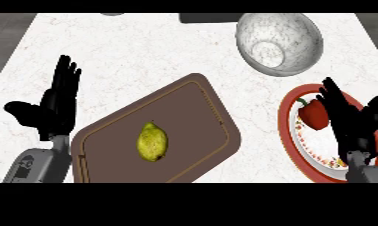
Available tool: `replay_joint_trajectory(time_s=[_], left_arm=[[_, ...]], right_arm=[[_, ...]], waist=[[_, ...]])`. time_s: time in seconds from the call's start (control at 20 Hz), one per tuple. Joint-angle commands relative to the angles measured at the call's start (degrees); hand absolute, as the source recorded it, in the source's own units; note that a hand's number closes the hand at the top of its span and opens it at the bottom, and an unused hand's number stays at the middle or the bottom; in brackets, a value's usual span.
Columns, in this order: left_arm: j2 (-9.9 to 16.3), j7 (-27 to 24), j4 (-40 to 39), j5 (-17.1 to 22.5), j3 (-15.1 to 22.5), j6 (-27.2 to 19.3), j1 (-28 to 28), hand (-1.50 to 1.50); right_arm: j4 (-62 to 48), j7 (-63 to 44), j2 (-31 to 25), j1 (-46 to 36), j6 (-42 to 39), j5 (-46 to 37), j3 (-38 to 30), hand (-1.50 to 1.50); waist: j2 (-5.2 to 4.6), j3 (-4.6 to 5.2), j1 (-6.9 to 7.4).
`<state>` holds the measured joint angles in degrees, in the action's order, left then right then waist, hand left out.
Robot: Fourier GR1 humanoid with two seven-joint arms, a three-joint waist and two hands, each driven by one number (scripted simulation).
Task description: Pick the bell pepper from the plate and place it in the bowl
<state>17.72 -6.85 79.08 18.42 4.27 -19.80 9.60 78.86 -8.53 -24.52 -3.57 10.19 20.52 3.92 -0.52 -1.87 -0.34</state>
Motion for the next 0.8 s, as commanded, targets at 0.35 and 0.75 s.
replay_joint_trajectory(time_s=[0.35, 0.75], left_arm=[[2.16, 2.29, 5.93, 5.42, 1.33, 11.13, 1.47, 0.0], [2.87, 4.12, 7.21, 7.78, -0.86, 14.92, 1.06, 0.0]], right_arm=[[-4.63, 5.82, -18.57, -6.86, -3.11, -16.63, -1.53, -1.5], [-18.06, 17.6, -16.95, -17.34, -4.69, -16.86, -6.33, -1.5]], waist=[[0.14, 2.32, 1.03], [0.33, 1.87, 0.94]])
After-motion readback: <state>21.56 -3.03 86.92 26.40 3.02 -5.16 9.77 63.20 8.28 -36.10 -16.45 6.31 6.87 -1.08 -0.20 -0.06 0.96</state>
